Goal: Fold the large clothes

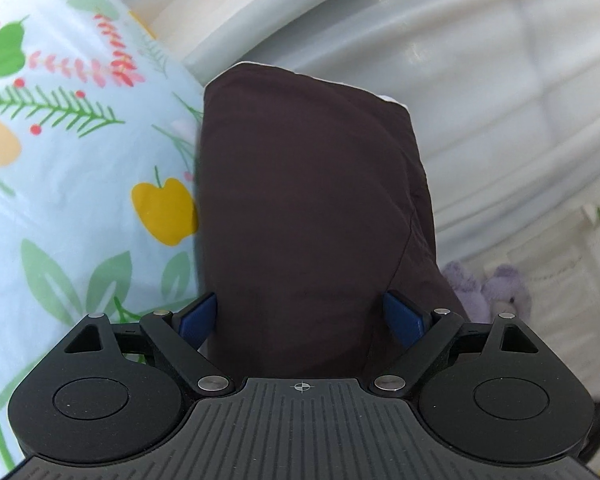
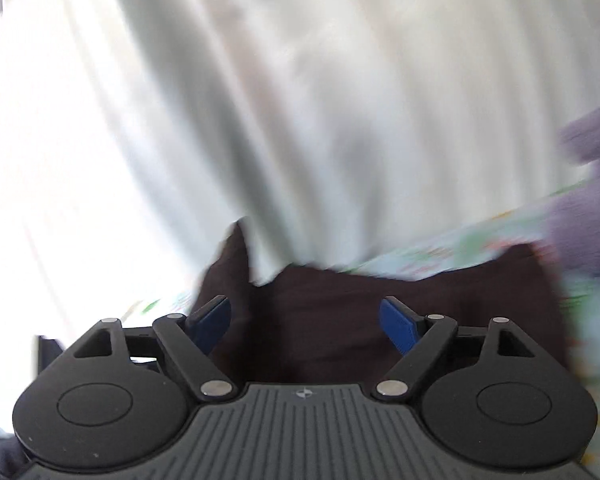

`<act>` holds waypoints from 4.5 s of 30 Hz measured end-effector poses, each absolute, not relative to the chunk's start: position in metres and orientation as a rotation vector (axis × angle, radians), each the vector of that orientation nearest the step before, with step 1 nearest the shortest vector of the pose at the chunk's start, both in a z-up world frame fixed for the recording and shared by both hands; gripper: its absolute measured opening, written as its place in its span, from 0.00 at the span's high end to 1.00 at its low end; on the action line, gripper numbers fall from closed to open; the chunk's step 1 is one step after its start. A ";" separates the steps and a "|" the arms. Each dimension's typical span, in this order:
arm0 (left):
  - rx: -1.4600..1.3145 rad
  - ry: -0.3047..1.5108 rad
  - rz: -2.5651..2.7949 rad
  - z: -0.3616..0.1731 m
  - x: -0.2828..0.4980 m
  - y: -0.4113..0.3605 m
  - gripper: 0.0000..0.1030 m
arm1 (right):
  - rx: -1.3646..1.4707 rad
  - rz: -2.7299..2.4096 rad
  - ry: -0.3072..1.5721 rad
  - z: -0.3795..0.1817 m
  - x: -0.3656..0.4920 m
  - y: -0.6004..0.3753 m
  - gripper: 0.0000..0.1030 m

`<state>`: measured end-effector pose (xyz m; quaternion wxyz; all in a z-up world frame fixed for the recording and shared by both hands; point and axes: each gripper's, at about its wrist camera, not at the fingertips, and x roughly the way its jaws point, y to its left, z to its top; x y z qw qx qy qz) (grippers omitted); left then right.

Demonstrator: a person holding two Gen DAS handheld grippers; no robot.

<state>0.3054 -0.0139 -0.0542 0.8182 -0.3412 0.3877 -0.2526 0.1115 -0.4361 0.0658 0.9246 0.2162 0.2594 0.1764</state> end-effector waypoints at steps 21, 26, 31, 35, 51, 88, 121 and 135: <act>-0.483 0.706 -0.626 -0.027 0.279 -0.031 0.11 | 0.351 0.382 0.420 0.048 0.123 -0.366 0.84; -0.287 0.619 -0.714 -0.002 0.261 -0.075 0.11 | 0.515 0.209 0.446 0.005 0.095 -0.418 0.83; -0.060 0.563 -0.767 0.005 0.245 -0.123 0.09 | 0.379 0.094 0.477 -0.013 0.088 -0.431 0.83; -0.085 0.575 -0.820 0.001 0.249 -0.139 0.05 | 0.381 0.022 0.516 -0.048 0.085 -0.441 0.87; 0.001 0.564 -0.754 -0.018 0.258 -0.157 0.00 | 0.493 0.088 0.509 -0.008 0.125 -0.458 0.66; -0.102 0.590 -0.621 -0.030 0.305 -0.167 0.00 | 0.488 0.193 0.669 -0.024 0.181 -0.461 0.60; -0.161 0.500 -0.939 -0.062 0.296 -0.254 0.00 | 0.336 -0.129 0.296 0.048 0.137 -0.507 0.63; -0.330 0.441 -0.909 -0.024 0.315 -0.201 0.00 | 0.104 -0.094 0.539 -0.027 0.209 -0.464 0.67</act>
